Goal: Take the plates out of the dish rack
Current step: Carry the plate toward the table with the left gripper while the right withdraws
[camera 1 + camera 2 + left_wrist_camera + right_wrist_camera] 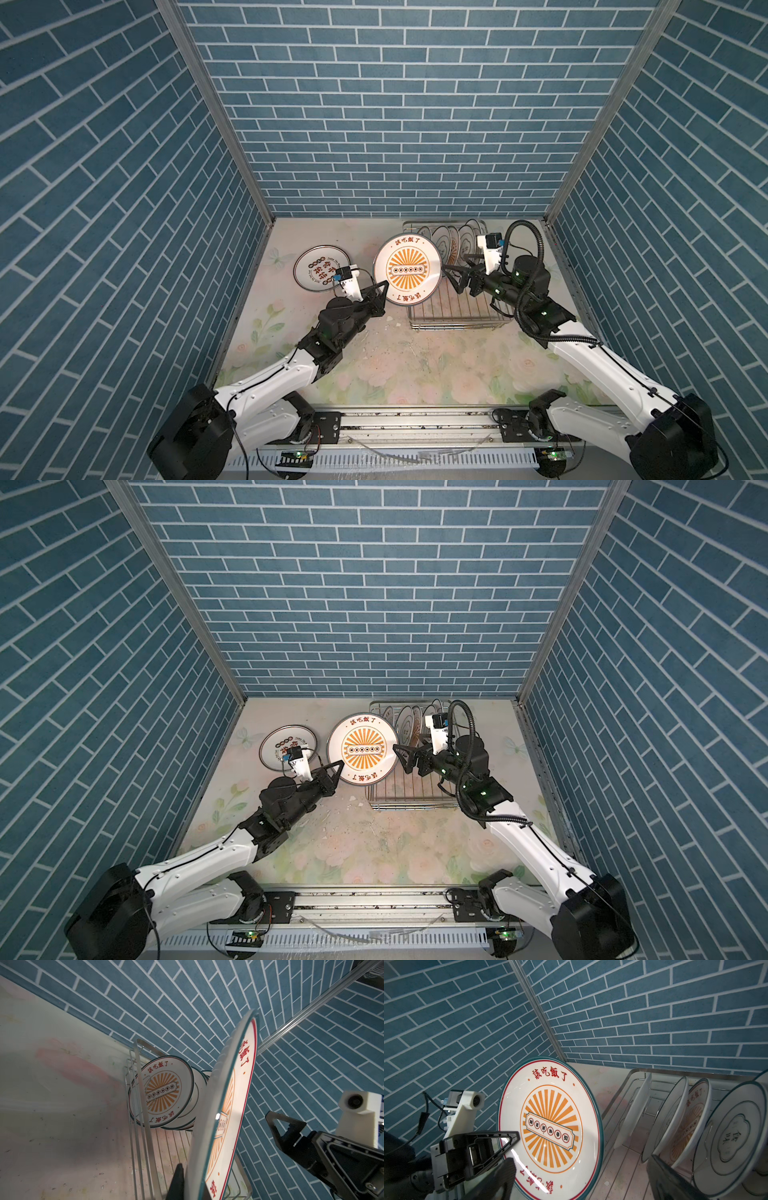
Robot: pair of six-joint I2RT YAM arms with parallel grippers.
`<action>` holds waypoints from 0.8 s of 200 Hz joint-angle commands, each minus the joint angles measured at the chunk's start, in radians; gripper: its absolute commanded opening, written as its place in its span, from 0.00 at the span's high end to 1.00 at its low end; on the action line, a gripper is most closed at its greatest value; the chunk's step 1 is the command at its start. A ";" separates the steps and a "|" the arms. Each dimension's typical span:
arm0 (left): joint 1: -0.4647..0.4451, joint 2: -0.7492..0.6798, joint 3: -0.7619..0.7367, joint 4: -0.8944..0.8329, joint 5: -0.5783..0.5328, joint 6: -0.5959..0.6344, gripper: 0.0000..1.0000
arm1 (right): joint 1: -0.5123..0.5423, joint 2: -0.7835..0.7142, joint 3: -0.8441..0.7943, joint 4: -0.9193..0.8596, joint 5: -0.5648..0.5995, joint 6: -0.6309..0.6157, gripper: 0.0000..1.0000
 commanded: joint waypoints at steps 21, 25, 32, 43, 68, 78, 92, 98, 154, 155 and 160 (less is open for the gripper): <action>0.030 -0.095 -0.006 -0.072 -0.076 -0.021 1.00 | 0.115 0.073 0.095 -0.029 0.082 -0.115 0.01; 0.035 -0.099 -0.006 -0.083 -0.076 -0.028 1.00 | 0.131 0.088 0.110 -0.046 0.101 -0.129 0.01; 0.051 -0.103 -0.009 -0.092 -0.068 -0.043 1.00 | 0.152 0.107 0.129 -0.062 0.122 -0.147 0.01; 0.085 -0.099 -0.016 -0.096 -0.041 -0.081 1.00 | 0.173 0.137 0.154 -0.072 0.136 -0.160 0.01; 0.172 -0.074 -0.030 -0.081 0.037 -0.129 1.00 | 0.188 0.199 0.200 -0.077 0.131 -0.160 0.01; 0.194 -0.072 -0.039 -0.081 0.044 -0.145 1.00 | 0.192 0.219 0.220 -0.090 0.132 -0.160 0.01; 0.209 -0.090 -0.050 -0.100 0.041 -0.155 1.00 | 0.201 0.253 0.253 -0.101 0.122 -0.171 0.01; 0.215 -0.107 -0.049 -0.125 0.037 -0.154 1.00 | 0.207 0.273 0.272 -0.113 0.118 -0.177 0.01; 0.261 -0.088 -0.053 -0.198 0.073 -0.260 1.00 | 0.273 0.434 0.406 -0.158 0.252 -0.216 0.03; 0.263 -0.085 -0.052 -0.199 0.073 -0.261 1.00 | 0.274 0.435 0.406 -0.155 0.257 -0.216 0.03; 0.264 -0.073 -0.046 -0.208 0.067 -0.262 1.00 | 0.279 0.441 0.406 -0.150 0.278 -0.217 0.03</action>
